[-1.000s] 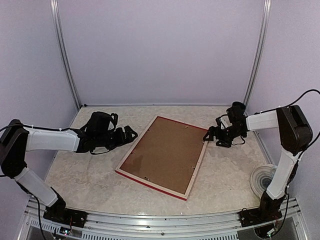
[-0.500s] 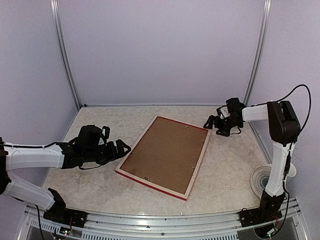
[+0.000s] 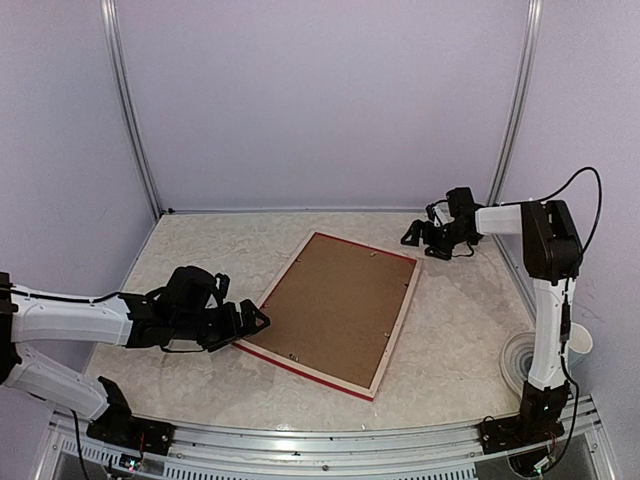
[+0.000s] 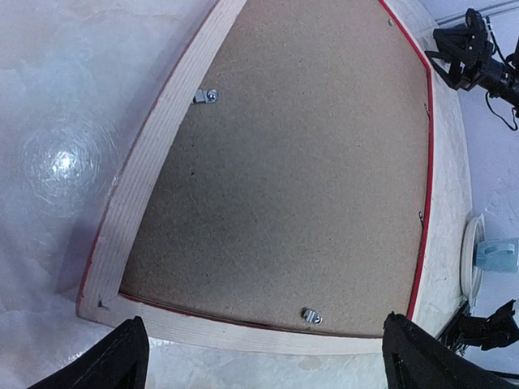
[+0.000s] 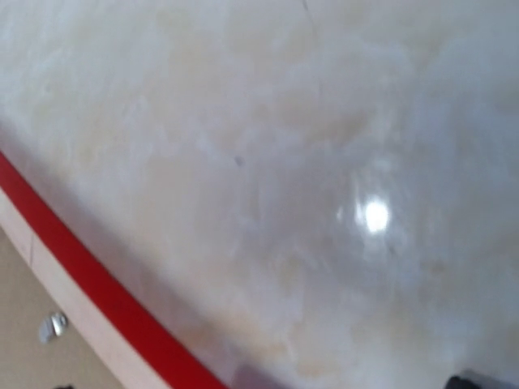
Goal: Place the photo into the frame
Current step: Rotate the photo frame at the center of the board.
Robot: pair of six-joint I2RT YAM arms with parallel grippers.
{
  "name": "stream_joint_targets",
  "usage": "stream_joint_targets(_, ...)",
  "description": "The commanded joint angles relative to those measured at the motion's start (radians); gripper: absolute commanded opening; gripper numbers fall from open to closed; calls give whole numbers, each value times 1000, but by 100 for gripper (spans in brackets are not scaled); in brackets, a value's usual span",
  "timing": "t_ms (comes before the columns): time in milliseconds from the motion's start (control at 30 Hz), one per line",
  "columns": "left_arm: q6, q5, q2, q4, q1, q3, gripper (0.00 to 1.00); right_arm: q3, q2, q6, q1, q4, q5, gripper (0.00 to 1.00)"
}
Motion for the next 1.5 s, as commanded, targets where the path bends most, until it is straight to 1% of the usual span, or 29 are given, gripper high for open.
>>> stream_joint_targets(0,-54,-3,-16,-48,-42,-17,99,59,61,-19,-12,-28,-37,99)
stream_joint_targets(267,-81,18,3,-48,-74,-43,99,64,62,-26,-13,-15,-74,99)
stream_joint_targets(567,-68,-2,96,9,-69,-25,99,-9,13,-18,2,11,-122,99)
stream_joint_targets(733,-63,2,152,63,-69,-12,99,-49,-8,-18,19,17,-118,99)
stream_joint_targets(833,-56,-1,165,66,-66,-6,99,-73,-22,-19,25,20,-117,99)
stream_joint_targets(1200,-17,-10,168,80,3,-4,99,-184,-92,-14,57,37,-85,99)
stream_joint_targets(1467,14,21,231,133,51,2,99,-291,-169,-6,79,56,-62,99)
